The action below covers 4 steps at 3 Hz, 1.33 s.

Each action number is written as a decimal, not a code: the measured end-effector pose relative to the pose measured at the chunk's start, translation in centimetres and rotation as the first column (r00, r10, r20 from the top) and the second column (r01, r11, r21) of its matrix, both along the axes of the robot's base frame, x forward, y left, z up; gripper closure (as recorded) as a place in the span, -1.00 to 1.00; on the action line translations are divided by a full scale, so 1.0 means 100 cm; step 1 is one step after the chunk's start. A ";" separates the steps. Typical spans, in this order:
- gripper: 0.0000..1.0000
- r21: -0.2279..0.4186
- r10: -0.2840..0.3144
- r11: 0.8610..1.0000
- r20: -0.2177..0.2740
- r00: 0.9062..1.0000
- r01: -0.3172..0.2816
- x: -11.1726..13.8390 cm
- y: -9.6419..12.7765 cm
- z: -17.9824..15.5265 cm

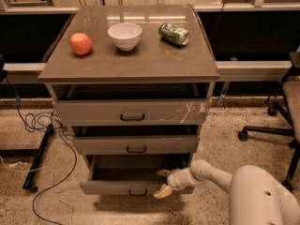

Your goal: Open bottom drawer

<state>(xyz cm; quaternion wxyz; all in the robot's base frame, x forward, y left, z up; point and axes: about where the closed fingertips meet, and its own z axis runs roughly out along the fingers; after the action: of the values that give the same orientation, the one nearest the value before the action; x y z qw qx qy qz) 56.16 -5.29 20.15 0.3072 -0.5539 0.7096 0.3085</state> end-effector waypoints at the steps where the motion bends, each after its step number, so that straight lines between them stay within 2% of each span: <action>1: 0.07 0.006 0.005 1.000 -0.015 1.000 -0.005 -0.036 -0.015 -0.004; 2: 0.54 0.005 0.002 1.000 0.000 1.000 -0.002 -0.057 -0.028 0.001; 3: 0.97 0.005 0.002 1.000 0.000 1.000 -0.002 -0.057 -0.028 0.001; 4: -1.00 0.005 0.002 1.000 0.000 1.000 -0.002 -0.057 -0.028 0.001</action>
Offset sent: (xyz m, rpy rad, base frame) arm -0.1937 -0.0946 0.0037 0.0227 0.0202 -0.0366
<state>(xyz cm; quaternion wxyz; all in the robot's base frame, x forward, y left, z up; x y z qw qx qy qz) 50.46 -8.12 20.26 0.3080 -0.5539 0.7083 0.3108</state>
